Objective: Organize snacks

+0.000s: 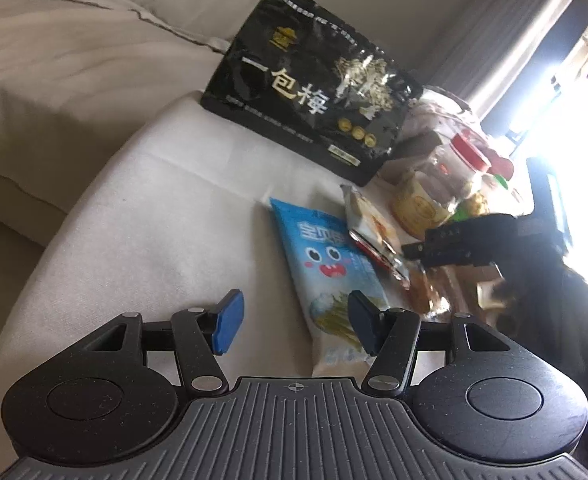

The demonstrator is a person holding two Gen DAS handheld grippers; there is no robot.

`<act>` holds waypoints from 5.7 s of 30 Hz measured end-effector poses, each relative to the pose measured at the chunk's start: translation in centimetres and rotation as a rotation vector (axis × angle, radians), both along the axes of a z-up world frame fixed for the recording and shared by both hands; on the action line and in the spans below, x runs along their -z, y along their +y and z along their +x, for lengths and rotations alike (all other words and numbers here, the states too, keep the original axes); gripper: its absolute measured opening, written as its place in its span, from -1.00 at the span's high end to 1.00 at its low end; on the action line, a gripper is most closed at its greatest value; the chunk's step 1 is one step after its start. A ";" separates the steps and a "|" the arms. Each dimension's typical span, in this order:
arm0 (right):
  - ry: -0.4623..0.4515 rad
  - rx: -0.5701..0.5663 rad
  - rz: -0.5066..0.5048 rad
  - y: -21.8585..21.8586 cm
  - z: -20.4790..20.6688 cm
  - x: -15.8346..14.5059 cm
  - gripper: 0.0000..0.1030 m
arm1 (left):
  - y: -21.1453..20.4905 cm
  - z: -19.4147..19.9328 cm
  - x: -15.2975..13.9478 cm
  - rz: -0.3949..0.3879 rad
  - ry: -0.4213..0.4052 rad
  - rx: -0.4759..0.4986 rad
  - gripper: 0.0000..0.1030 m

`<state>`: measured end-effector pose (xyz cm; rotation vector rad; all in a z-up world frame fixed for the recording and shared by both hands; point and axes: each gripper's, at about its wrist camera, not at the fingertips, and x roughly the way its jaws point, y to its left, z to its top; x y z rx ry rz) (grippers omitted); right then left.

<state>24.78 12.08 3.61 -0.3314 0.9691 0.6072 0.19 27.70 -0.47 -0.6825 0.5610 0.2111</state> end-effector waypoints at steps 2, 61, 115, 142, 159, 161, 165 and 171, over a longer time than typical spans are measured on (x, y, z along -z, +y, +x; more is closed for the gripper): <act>0.025 -0.030 0.011 -0.8 -1.7 -0.2 0.31 | -0.2 0.1 0.0 0.001 0.001 0.003 -0.22; -0.091 0.051 0.256 -21.3 -16.6 2.7 0.05 | -16.5 6.3 -2.4 0.534 0.157 0.443 -0.25; -0.174 -0.129 0.064 -13.2 -19.0 2.6 -0.46 | -12.9 -2.9 -0.2 0.326 0.008 0.209 -0.25; -0.164 -0.148 0.217 -14.0 -16.1 4.5 -0.94 | -14.3 -2.1 -0.8 0.393 0.097 0.246 -0.22; -0.185 -0.100 0.207 -19.1 -18.4 4.0 -0.41 | -17.2 -3.0 -1.8 0.422 0.188 0.329 -0.22; -0.192 -0.096 0.213 -19.1 -18.5 4.1 -0.44 | -17.4 -2.6 -2.1 0.399 0.204 0.347 -0.22; -0.210 -0.090 0.213 -19.0 -18.7 4.3 -0.51 | -17.2 -1.9 -1.9 0.369 0.203 0.367 -0.25; -0.224 -0.097 0.210 -18.5 -18.5 4.2 -0.50 | -17.2 -0.6 -2.4 0.366 0.266 0.388 -0.26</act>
